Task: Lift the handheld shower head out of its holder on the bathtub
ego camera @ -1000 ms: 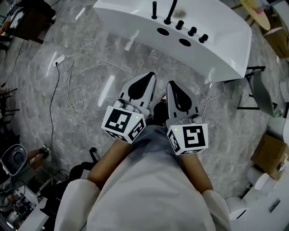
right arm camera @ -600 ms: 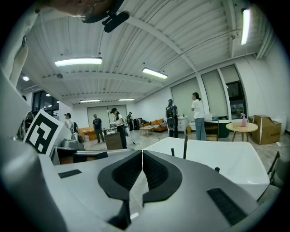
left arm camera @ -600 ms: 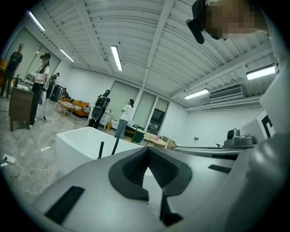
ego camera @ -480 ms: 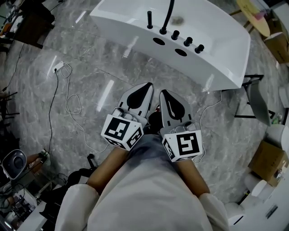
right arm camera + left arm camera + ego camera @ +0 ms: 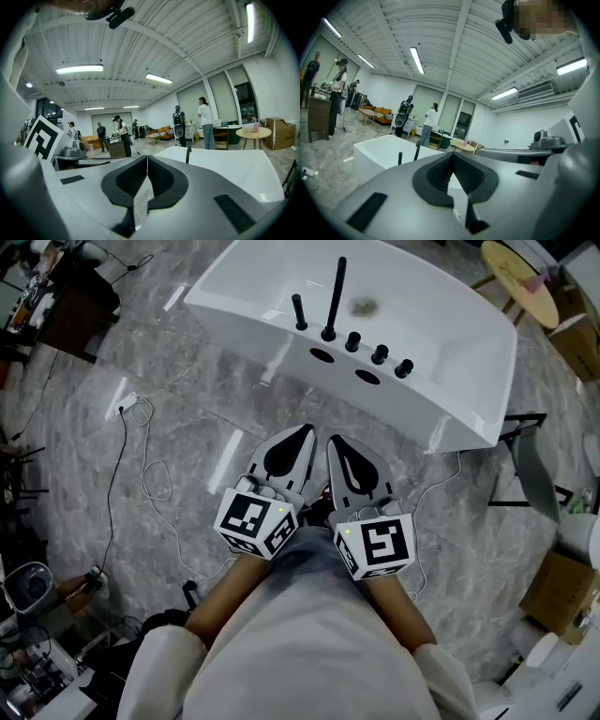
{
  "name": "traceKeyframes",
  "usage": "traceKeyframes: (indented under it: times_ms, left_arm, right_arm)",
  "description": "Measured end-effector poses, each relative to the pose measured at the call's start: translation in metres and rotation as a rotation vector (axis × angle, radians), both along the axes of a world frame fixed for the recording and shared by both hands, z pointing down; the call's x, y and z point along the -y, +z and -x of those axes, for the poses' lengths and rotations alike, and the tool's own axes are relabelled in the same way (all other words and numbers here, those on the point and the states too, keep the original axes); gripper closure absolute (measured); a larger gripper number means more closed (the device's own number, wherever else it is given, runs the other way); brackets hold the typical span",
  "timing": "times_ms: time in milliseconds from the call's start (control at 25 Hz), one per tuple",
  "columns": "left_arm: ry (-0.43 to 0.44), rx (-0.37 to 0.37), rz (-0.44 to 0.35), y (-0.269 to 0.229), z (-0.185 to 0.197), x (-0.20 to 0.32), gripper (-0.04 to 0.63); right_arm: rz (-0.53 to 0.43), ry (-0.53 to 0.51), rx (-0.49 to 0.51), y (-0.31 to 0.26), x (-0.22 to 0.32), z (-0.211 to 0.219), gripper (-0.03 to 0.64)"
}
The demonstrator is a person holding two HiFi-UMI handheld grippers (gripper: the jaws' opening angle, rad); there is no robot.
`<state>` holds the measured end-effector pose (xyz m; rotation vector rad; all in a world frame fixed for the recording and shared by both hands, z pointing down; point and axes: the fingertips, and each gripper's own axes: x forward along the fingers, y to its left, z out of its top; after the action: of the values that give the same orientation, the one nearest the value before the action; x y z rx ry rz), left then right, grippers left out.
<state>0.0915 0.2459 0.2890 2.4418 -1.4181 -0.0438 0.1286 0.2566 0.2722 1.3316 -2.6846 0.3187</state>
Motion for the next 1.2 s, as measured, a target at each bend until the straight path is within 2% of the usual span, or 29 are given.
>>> traceKeyframes:
  times_ms: [400,640,1200]
  left_arm:
    - [-0.03,0.031,0.001,0.003,-0.023,0.018,0.589]
    - [-0.061,0.054,0.012,0.005,-0.017,0.019,0.589]
    - [-0.036,0.031,0.036,0.019,-0.001,0.056,0.589]
  right_arm:
    - [0.036,-0.061,0.001,0.012,0.022,-0.013,0.598]
    - [0.03,-0.1,-0.026,0.014,0.026,-0.005,0.598]
    - [0.071,-0.088,-0.071,0.032,0.062,0.016,0.598]
